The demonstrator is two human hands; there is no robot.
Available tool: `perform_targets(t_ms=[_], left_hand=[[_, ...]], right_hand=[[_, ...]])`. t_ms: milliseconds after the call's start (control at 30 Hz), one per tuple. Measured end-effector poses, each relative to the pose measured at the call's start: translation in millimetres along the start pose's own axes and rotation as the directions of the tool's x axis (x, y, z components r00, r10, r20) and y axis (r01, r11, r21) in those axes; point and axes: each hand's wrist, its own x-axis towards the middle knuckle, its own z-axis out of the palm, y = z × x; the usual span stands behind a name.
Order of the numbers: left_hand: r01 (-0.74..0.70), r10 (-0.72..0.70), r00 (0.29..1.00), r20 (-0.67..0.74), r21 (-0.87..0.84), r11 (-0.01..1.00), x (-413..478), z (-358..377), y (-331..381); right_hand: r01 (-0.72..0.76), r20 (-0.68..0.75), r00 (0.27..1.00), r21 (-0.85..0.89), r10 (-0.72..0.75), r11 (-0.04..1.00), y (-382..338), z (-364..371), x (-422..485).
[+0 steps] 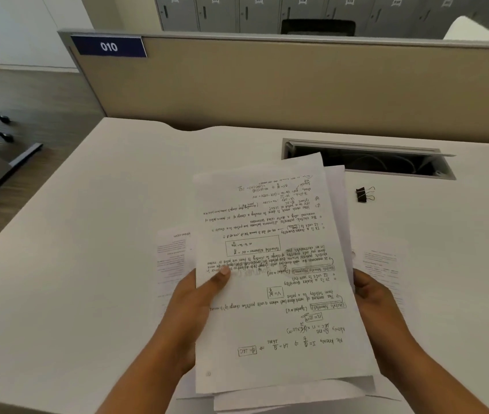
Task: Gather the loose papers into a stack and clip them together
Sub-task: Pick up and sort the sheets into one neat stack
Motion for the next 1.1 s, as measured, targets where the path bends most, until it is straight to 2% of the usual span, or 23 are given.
perform_targets(t_ms=[100,200,333,433,500,533,633,700,767,800,867,933,1033,1100], left_hand=[[-0.053,0.054,0.998,-0.010,0.071,0.996,1,5,-1],[-0.079,0.081,0.996,-0.033,0.040,0.996,0,10,-1],[-0.104,0.106,0.994,-0.035,0.069,0.992,1,10,-4],[-0.127,0.130,0.991,-0.021,0.124,0.984,5,7,-7],[-0.139,0.160,0.983,-0.089,0.204,0.969,15,-2,-11],[-0.140,0.191,0.970,-0.149,0.298,0.944,24,-9,-15],[-0.042,0.332,0.884,-0.330,0.651,0.758,52,-41,-29],[0.145,0.364,0.836,-0.411,0.805,0.576,65,-63,-34],[0.348,0.273,0.839,-0.470,0.851,0.394,71,-77,-37],[0.405,0.212,0.852,-0.480,0.858,0.314,75,-78,-38],[0.446,0.158,0.857,-0.490,0.860,0.246,81,-75,-42],[0.450,0.153,0.846,-0.511,0.837,0.311,88,-71,-44],[0.401,0.114,0.839,-0.532,0.745,0.533,92,-69,-39],[0.358,0.103,0.846,-0.524,0.700,0.618,92,-75,-37]], right_hand=[[-0.002,0.039,0.999,-0.033,0.003,0.999,-2,-3,0],[-0.027,0.067,0.997,-0.029,0.029,0.999,-2,-8,2],[-0.002,0.059,0.998,0.029,0.000,1.000,3,-7,6],[-0.017,0.052,0.998,0.008,0.017,1.000,10,-11,8],[-0.037,0.019,0.999,0.034,0.037,0.999,14,-14,8],[-0.037,-0.008,0.999,0.053,0.037,0.998,16,-16,8],[-0.036,-0.052,0.998,0.075,0.040,0.997,21,-24,6],[-0.049,-0.083,0.995,0.058,0.054,0.997,22,-30,3],[-0.053,-0.095,0.994,0.048,0.058,0.997,23,-33,-3],[-0.051,-0.090,0.994,0.046,0.055,0.998,23,-35,-8],[-0.065,-0.085,0.994,0.028,0.067,0.998,26,-39,-13],[-0.097,-0.110,0.989,0.038,0.101,0.995,36,-47,-10],[-0.126,-0.096,0.987,0.027,0.128,0.992,46,-53,-6],[-0.121,-0.083,0.989,0.015,0.122,0.993,47,-53,-7]])
